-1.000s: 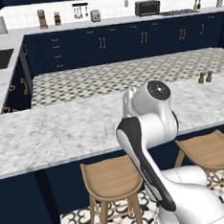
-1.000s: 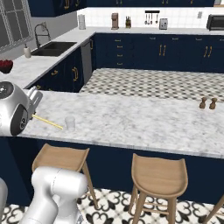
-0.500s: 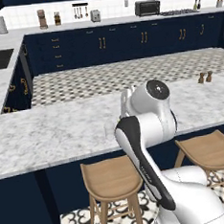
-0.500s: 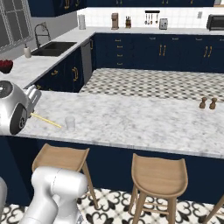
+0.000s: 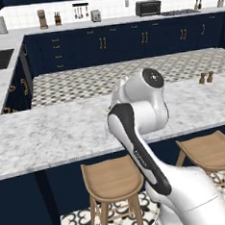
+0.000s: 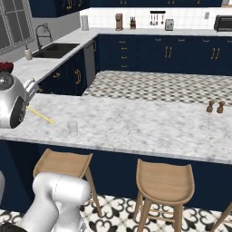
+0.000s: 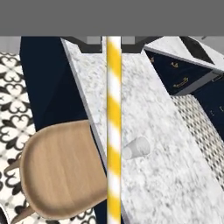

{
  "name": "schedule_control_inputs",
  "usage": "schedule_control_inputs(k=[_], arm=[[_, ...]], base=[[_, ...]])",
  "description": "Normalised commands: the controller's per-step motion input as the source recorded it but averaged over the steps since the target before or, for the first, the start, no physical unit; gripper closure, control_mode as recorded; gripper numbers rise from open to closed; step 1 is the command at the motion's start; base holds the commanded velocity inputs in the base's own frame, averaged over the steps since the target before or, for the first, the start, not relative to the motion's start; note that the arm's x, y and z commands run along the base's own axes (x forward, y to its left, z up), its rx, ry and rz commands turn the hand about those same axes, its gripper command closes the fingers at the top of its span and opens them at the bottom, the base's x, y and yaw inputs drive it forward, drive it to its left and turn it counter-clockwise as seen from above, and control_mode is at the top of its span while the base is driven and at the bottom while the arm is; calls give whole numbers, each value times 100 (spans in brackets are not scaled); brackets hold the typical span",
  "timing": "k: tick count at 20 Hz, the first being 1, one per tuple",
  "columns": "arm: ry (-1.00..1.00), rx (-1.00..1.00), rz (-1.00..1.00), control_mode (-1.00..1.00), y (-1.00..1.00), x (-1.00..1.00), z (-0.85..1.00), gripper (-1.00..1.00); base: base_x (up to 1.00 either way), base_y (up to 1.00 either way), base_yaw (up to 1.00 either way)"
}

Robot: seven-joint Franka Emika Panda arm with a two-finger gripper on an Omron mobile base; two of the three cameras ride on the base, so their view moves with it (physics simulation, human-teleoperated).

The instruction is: Take a straw from the drawer in front and place it inside the glass cup on the dining counter.

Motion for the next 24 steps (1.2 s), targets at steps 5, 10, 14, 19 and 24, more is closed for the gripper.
schedule_control_inputs(k=[5, 10, 14, 19, 24], arm=[[6, 15, 2, -100, -5, 37, 0, 100], [3, 22, 15, -100, -23, 32, -6, 100], [0, 20, 22, -100, -51, 34, -19, 100], [-1, 17, 14, -100, -27, 51, -22, 100], [3, 26, 14, -100, 5, 38, -17, 100]], base=[[0, 0, 0], [0, 0, 0], [0, 0, 0], [0, 0, 0], [0, 0, 0]])
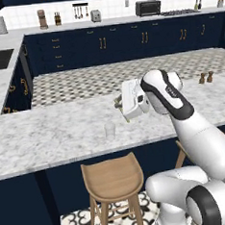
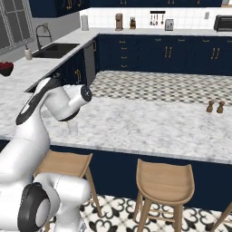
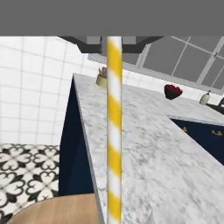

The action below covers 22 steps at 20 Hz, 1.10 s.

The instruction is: Take a straw from the drawer in front and place it inside the glass cup on the dining counter.

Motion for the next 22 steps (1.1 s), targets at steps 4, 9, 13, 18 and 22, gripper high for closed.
schedule_control_inputs(k=[4, 9, 13, 18, 22], arm=[[1, 14, 10, -100, 1, 24, -9, 100], [0, 7, 11, -100, -8, 5, -9, 100], [0, 5, 2, -100, 11, 19, -23, 100], [0, 6, 2, -100, 10, 32, -25, 100], [0, 9, 0, -100, 0, 23, -13, 100]], base=[[0, 0, 0], [0, 0, 0], [0, 0, 0], [0, 0, 0], [0, 0, 0]])
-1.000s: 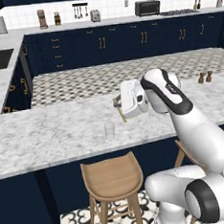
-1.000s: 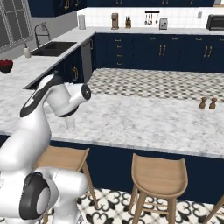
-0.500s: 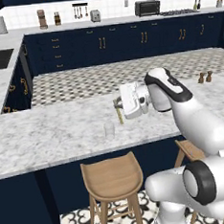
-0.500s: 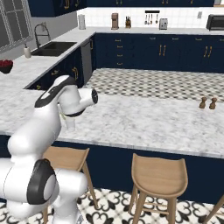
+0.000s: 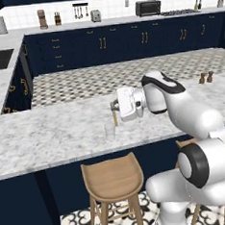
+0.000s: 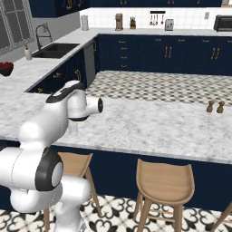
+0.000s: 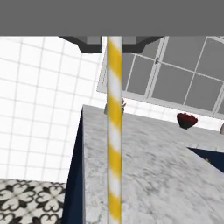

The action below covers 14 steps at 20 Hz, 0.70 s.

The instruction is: Take a straw from the drawer in front and place it inside the glass cup on the dining counter.

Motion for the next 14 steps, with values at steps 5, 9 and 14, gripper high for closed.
schedule_control_inputs(k=[5, 9, 14], arm=[[0, 4, 0, -100, 0, 4, -3, 100], [0, 2, 0, -100, 0, 1, -18, 100], [0, 0, 0, -100, 2, 8, -16, 100]], base=[[0, 0, 0], [0, 0, 0], [0, 0, 0]])
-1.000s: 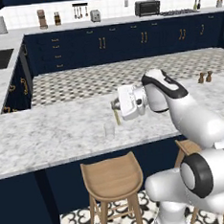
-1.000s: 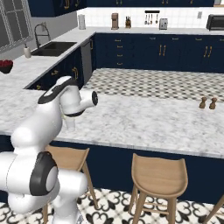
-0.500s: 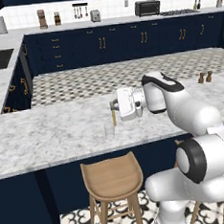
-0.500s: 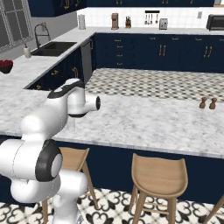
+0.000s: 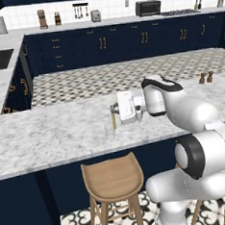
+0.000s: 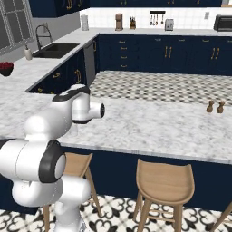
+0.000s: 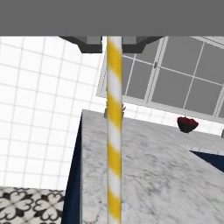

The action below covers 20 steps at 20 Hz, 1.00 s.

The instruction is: Take a straw from the drawer in front and place it inside the glass cup on the dining counter.

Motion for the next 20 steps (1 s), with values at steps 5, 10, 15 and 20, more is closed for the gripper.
schedule_control_inputs(k=[5, 10, 15, 20], arm=[[0, 0, 0, -100, 0, 0, 0, 100], [0, 0, 0, -100, 0, 0, 0, 100], [0, 0, 0, -100, 0, 0, 1, 100], [0, 0, 0, -100, 0, 0, 6, 100]], base=[[0, 0, 0], [0, 0, 0], [0, 0, 0], [0, 0, 0]])
